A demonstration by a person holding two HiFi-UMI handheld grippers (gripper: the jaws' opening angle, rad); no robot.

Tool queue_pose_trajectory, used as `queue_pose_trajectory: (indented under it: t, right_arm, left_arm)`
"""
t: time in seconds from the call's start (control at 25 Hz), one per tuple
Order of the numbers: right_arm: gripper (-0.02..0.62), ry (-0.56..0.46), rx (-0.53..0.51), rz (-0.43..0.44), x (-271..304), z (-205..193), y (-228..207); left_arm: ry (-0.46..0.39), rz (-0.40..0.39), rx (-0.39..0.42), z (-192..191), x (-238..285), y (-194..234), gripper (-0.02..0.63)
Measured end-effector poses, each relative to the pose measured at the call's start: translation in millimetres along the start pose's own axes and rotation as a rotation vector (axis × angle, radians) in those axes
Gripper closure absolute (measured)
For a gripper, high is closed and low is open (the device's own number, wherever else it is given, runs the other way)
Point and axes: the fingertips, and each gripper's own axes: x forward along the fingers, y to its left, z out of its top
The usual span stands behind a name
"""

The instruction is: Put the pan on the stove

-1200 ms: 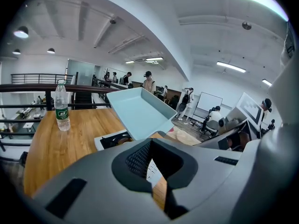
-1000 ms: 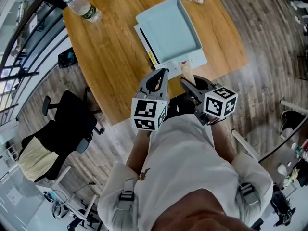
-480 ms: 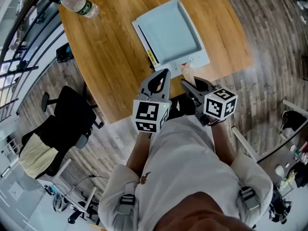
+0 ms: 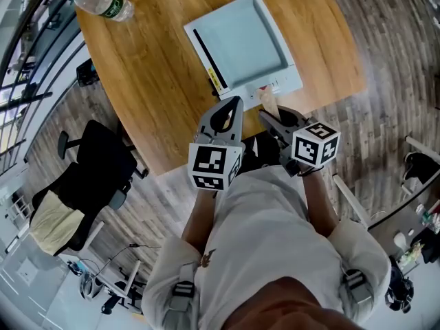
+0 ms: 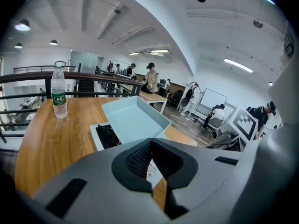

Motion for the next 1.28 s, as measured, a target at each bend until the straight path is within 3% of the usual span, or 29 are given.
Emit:
queue_pose_trajectory:
  t: [1.28]
  right_arm:
    - [0.492, 0.066, 0.076, 0.009, 32, -3, -28]
  left_arm:
    - [0.038, 0.02, -0.043, -6, 22, 17, 0.588]
